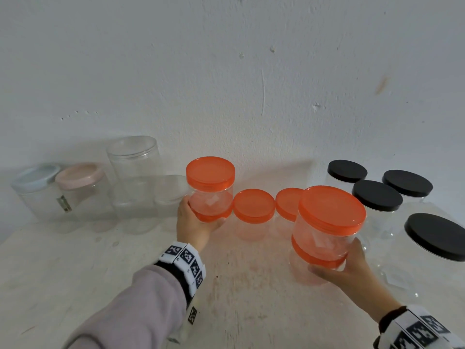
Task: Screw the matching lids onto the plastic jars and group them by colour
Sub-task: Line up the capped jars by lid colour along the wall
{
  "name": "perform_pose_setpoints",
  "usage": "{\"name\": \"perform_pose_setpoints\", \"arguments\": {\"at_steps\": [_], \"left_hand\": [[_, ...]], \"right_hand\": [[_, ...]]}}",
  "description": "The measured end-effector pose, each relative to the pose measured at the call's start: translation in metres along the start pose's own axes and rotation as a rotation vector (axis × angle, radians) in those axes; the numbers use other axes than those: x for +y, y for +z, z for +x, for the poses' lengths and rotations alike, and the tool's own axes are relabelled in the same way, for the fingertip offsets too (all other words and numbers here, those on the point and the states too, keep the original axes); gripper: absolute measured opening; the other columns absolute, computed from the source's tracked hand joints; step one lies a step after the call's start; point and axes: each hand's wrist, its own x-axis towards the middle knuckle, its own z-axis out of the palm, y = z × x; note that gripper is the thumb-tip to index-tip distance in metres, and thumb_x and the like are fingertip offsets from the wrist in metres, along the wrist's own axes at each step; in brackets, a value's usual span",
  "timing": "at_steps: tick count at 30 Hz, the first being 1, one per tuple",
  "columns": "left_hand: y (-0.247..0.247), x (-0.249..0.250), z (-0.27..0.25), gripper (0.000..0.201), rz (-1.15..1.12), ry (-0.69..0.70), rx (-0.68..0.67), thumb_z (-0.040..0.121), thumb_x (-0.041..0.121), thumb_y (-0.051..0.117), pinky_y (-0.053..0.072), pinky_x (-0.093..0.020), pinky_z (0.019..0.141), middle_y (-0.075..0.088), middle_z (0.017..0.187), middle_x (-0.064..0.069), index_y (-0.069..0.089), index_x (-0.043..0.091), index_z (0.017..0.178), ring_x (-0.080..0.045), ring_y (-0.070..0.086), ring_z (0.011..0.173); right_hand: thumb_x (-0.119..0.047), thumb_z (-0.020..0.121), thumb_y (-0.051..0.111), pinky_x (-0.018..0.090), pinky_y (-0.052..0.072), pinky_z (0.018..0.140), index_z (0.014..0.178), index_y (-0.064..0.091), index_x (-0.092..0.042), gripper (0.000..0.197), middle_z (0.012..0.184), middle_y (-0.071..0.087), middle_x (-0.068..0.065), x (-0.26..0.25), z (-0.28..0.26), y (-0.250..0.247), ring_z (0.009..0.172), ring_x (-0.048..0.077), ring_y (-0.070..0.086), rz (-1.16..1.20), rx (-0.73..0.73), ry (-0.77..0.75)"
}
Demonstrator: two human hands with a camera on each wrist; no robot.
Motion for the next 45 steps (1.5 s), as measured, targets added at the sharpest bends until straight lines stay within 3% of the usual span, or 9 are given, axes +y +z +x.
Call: {"name": "perform_pose_setpoints", "arguments": {"at_steps": [10,15,20,24,31,33,37,40,45], "left_hand": [[0.04,0.005,0.016,0.111,0.042,-0.106,0.117,0.059,0.033,0.09,0.035,-0.043,0.108,0.035,0.141,-0.016,0.023,0.006,0.144,-0.03,0.037,0.131],[0.048,0.01,0.02,0.104,0.077,-0.128,0.14,0.063,0.026,0.089,0.034,-0.033,0.099,0.034,0.138,-0.02,0.026,0.0,0.141,-0.03,0.037,0.126],[0.047,0.019,0.019,0.101,0.217,-0.157,0.149,0.066,0.034,0.086,0.035,-0.041,0.102,0.036,0.135,-0.021,0.028,-0.002,0.139,-0.036,0.039,0.125],[0.046,0.022,0.017,0.095,0.2,-0.184,0.137,0.069,0.029,0.085,0.035,-0.04,0.102,0.035,0.136,-0.021,0.028,-0.003,0.138,-0.035,0.038,0.125],[0.028,0.028,0.006,0.077,0.169,-0.174,0.047,0.077,0.028,0.077,0.033,-0.029,0.083,0.037,0.132,-0.019,0.033,-0.003,0.132,-0.025,0.039,0.111],[0.025,0.031,-0.007,0.072,0.096,-0.12,0.047,0.076,0.026,0.079,0.037,-0.031,0.08,0.04,0.125,-0.016,0.036,-0.001,0.126,-0.021,0.039,0.101],[0.034,0.044,-0.032,0.052,0.143,0.22,-0.071,0.082,0.028,0.074,0.043,-0.032,0.089,0.046,0.107,-0.007,0.044,0.005,0.116,-0.027,0.048,0.104],[0.047,0.059,-0.033,0.067,0.273,0.4,-0.279,0.084,0.037,0.069,0.03,-0.023,0.104,0.039,0.133,-0.003,0.035,0.01,0.136,-0.017,0.036,0.125],[0.066,0.077,-0.012,0.085,0.714,0.463,-0.461,0.088,0.05,0.058,0.015,-0.035,0.118,0.02,0.153,-0.011,0.015,0.007,0.148,-0.024,0.016,0.142]], "right_hand": [[-0.037,0.053,0.087,0.03,0.035,0.097,0.14,0.022,-0.027,0.108,0.125,0.032,-0.01,0.004,0.0,0.0,0.114,0.011,0.036,0.027,-0.008,-0.031],[-0.044,0.05,0.084,0.029,0.035,0.096,0.133,0.021,-0.035,0.105,0.123,0.033,-0.01,0.006,0.002,-0.001,0.114,0.011,0.037,0.031,-0.024,-0.045],[-0.04,0.052,0.086,0.028,0.035,0.097,0.136,0.021,-0.031,0.106,0.125,0.032,-0.01,0.007,0.003,-0.001,0.115,0.011,0.036,0.029,-0.026,-0.044],[-0.033,0.059,0.088,0.028,0.035,0.097,0.134,0.021,-0.034,0.101,0.127,0.033,-0.009,0.007,0.002,-0.001,0.117,0.012,0.037,0.029,-0.03,-0.057],[-0.031,0.06,0.089,0.03,0.036,0.1,0.14,0.019,-0.028,0.106,0.129,0.032,-0.008,0.006,0.001,-0.002,0.117,0.011,0.036,0.021,-0.033,-0.045],[-0.03,0.061,0.089,0.03,0.036,0.1,0.141,0.019,-0.027,0.106,0.129,0.032,-0.008,0.006,0.001,-0.001,0.117,0.011,0.036,0.022,-0.037,-0.042],[-0.028,0.061,0.089,0.028,0.036,0.098,0.14,0.02,-0.025,0.104,0.13,0.033,-0.006,0.005,0.001,-0.002,0.118,0.012,0.037,0.029,-0.041,-0.048],[-0.028,0.061,0.09,0.029,0.037,0.099,0.139,0.022,-0.025,0.104,0.131,0.035,-0.006,0.004,0.0,-0.002,0.119,0.013,0.038,0.037,-0.042,-0.047],[-0.018,0.059,0.092,0.02,0.037,0.088,0.128,0.027,-0.032,0.096,0.123,0.041,-0.01,0.004,-0.001,-0.005,0.114,0.011,0.043,0.069,-0.036,-0.068]]}}
